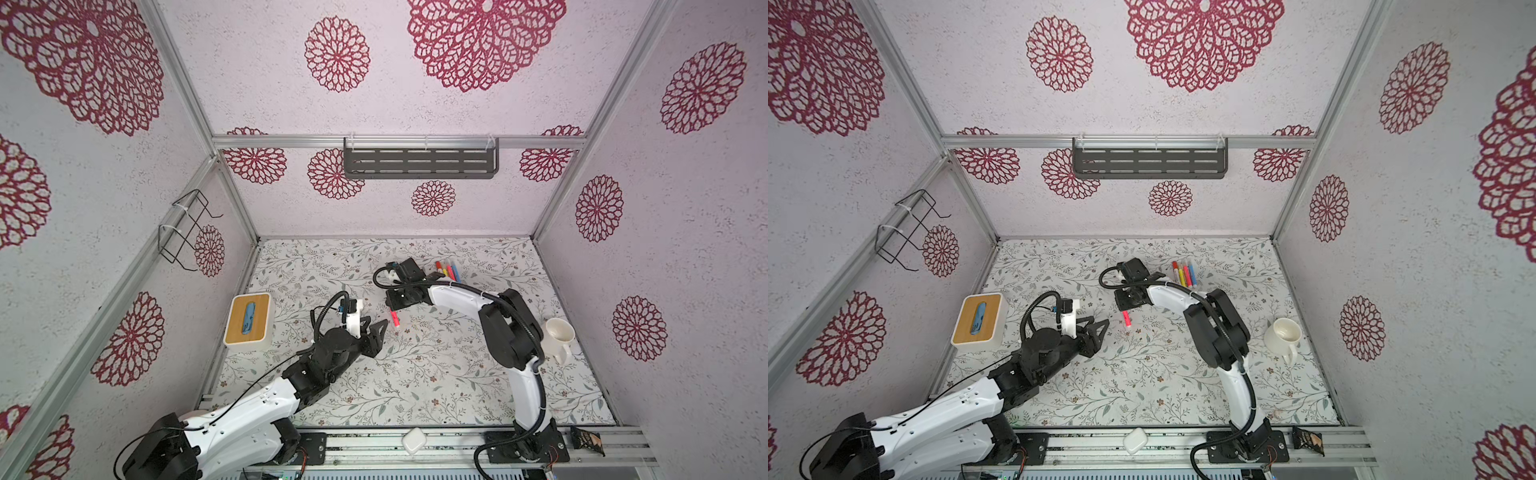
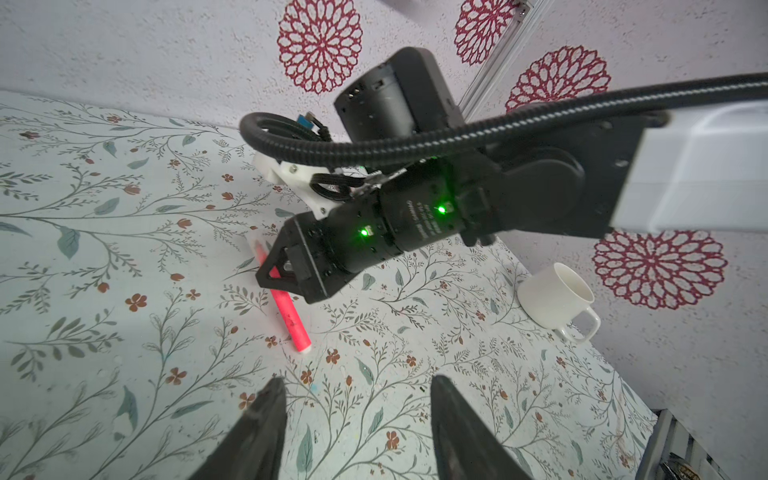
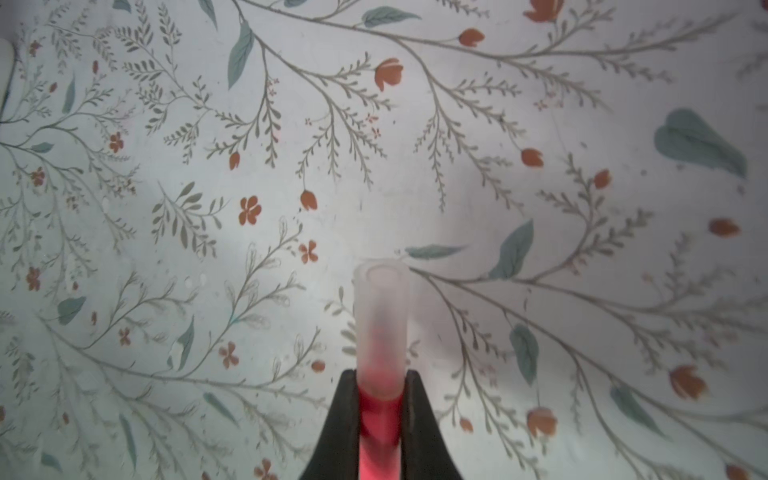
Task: Insert the pens into the pen caps
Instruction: 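Carry the capped pink highlighter with the right gripper beside the other markers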
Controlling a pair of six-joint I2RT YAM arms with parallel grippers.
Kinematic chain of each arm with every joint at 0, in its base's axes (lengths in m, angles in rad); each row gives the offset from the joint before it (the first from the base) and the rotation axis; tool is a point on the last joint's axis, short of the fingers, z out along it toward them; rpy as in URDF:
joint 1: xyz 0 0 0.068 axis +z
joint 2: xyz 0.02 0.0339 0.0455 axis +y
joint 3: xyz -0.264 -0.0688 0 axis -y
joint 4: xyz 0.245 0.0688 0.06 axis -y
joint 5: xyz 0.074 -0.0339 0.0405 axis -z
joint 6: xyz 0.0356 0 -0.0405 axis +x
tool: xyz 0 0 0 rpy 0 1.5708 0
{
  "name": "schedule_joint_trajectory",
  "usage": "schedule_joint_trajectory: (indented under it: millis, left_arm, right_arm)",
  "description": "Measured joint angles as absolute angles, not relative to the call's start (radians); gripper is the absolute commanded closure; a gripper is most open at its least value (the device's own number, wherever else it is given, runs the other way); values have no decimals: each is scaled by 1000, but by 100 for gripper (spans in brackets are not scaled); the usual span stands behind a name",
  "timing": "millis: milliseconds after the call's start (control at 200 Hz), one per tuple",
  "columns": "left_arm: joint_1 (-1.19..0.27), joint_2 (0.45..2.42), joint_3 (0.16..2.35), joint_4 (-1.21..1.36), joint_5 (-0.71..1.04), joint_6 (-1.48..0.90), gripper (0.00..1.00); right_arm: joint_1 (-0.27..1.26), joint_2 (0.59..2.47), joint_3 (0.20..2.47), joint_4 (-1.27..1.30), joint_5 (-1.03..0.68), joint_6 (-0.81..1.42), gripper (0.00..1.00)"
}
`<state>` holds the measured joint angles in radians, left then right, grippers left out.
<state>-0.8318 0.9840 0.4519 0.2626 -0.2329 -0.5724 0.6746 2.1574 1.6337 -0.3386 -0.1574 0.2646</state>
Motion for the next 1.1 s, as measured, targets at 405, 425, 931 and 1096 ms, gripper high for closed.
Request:
schedule_joint_trajectory:
  millis: [405, 425, 931, 1096]
  left_arm:
    - [-832, 919, 451, 212, -257, -572, 43]
    - [-832, 917, 451, 211, -257, -572, 43]
    - [-832, 872, 430, 198, -271, -575, 43]
    - [-832, 857, 427, 189, -276, -577, 42]
  right_arm:
    - [606, 2334, 1896, -500, -98, 219, 94]
    - [599, 2334, 1896, -504, -94, 218, 94]
    - [421, 2334, 1884, -530, 3, 183, 88]
    - [391, 2334, 1897, -552, 41, 176, 82]
